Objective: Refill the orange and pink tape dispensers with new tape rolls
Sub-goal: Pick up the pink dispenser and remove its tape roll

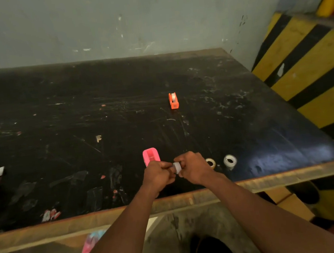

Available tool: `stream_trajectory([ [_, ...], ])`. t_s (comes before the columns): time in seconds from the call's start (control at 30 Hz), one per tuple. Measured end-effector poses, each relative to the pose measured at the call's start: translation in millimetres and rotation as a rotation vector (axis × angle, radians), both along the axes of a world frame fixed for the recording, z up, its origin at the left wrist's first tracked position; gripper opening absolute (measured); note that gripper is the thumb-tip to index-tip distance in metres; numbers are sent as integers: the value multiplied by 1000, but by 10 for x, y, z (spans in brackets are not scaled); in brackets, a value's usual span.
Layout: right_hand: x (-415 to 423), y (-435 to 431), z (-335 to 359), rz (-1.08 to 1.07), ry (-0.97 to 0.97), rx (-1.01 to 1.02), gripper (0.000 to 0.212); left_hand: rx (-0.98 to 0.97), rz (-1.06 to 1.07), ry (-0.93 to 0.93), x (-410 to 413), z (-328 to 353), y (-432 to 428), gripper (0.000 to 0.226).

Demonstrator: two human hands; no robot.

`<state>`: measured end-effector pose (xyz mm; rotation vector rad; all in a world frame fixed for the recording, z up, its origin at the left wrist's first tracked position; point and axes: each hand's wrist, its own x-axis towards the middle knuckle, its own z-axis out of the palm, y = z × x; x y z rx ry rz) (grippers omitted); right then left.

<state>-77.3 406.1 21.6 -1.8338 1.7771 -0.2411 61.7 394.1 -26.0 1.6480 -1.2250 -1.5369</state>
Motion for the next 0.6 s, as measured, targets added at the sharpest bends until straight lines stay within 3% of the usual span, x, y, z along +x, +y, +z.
stream_trajectory([
  [0.1, -110, 17, -69, -18, -14, 26, 47, 15, 2, -34, -107, -17, 47, 18],
  [0.37, -455, -246, -189, -62, 86, 69, 48, 34, 113, -45, -340, -53, -160, 10],
  [0.47, -611, -288, -290, -16, 127, 135, 52, 52, 153, -71, -431, -116, -208, 7],
  [0.6, -686, -297, -424, 58, 171, 68, 51, 49, 202, -85, -570, -214, -176, 12],
])
